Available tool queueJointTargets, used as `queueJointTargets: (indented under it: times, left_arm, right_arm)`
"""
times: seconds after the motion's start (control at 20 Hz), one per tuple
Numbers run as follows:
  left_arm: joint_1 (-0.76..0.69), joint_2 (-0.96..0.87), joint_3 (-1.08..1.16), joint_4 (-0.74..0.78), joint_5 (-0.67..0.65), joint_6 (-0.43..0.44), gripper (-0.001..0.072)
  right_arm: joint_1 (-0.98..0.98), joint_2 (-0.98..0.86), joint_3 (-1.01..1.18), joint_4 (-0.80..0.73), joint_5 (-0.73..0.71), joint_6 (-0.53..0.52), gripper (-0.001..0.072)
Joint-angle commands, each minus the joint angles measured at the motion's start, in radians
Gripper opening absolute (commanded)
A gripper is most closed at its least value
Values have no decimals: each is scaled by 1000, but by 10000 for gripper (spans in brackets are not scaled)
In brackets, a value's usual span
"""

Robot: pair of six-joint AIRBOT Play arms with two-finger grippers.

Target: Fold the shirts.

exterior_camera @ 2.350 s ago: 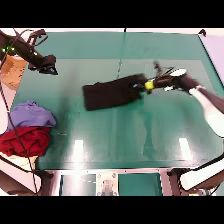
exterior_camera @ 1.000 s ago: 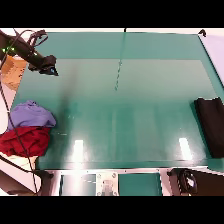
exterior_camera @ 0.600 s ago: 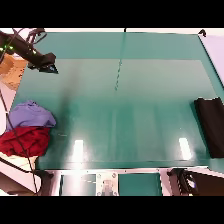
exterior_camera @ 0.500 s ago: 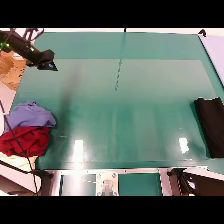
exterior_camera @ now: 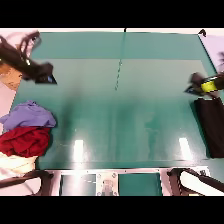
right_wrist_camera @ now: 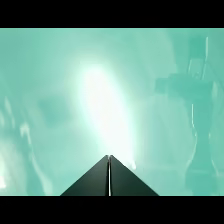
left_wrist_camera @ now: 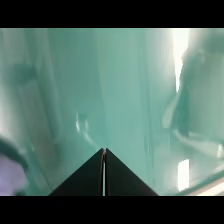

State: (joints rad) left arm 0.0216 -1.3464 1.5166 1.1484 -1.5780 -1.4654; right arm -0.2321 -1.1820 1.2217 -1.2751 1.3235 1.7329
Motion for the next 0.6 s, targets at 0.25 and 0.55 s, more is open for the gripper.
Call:
queueJointTargets:
  times: [0.25, 0.55]
  left_arm:
    - [-50, 245, -515, 26, 189, 0, 22]
    - [-50, 245, -515, 26, 236, 0, 22]
  right_arm:
    - [306, 56, -203, 14, -157, 2, 12]
    - [306, 56, -203, 15, -155, 2, 12]
